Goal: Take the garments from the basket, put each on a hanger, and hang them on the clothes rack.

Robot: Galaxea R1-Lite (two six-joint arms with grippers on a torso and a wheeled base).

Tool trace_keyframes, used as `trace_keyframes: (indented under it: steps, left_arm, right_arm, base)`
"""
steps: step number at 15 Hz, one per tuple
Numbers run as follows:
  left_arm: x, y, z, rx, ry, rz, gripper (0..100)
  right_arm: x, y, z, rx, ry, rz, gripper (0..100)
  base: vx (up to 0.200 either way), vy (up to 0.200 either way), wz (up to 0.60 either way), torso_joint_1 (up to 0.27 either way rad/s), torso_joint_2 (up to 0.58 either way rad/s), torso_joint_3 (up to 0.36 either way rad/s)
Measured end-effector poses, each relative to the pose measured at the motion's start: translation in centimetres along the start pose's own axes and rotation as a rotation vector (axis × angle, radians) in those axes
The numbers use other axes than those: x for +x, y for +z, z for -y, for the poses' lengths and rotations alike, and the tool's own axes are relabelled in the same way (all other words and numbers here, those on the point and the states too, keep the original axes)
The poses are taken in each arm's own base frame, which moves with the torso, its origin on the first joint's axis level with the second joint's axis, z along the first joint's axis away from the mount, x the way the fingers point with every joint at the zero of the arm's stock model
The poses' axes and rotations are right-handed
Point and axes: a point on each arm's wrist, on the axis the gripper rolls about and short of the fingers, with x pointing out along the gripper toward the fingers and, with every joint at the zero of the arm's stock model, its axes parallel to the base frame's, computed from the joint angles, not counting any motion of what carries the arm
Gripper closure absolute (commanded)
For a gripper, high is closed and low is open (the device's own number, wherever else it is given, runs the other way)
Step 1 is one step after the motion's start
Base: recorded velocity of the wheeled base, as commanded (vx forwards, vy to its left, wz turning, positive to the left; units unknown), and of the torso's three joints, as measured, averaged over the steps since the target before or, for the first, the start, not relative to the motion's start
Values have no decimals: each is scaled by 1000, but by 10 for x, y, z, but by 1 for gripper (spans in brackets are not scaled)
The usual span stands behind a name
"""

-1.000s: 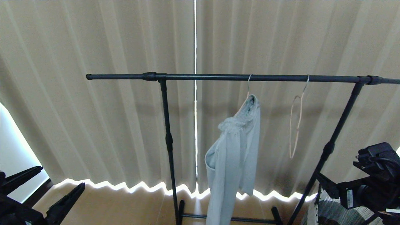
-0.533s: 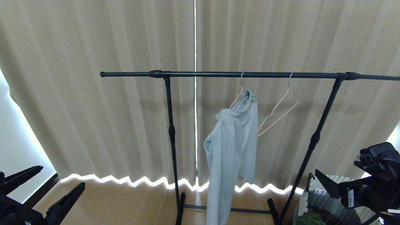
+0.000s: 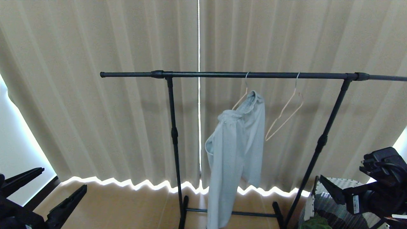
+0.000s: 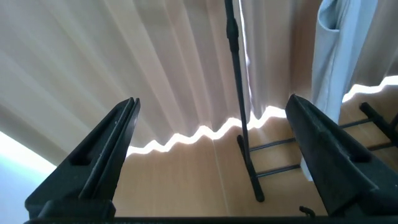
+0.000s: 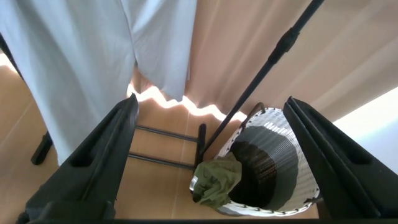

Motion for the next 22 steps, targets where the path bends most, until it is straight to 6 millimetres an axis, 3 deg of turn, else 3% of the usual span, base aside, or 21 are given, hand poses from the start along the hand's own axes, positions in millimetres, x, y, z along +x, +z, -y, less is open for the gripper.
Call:
trace_keyframes:
  steps: [9,22]
  left_arm:
    - [6,7,4,-49,-84,-23,0]
    - [-2,11,3,-52,-97,-56,0]
  right_arm:
    - [-7,-8,2,-45,0,-5,0]
    - [-9,-14,2,-77,3,-26,0]
  base:
    - [0,0,0,0,0,0]
    - [0,0,0,0,0,0]
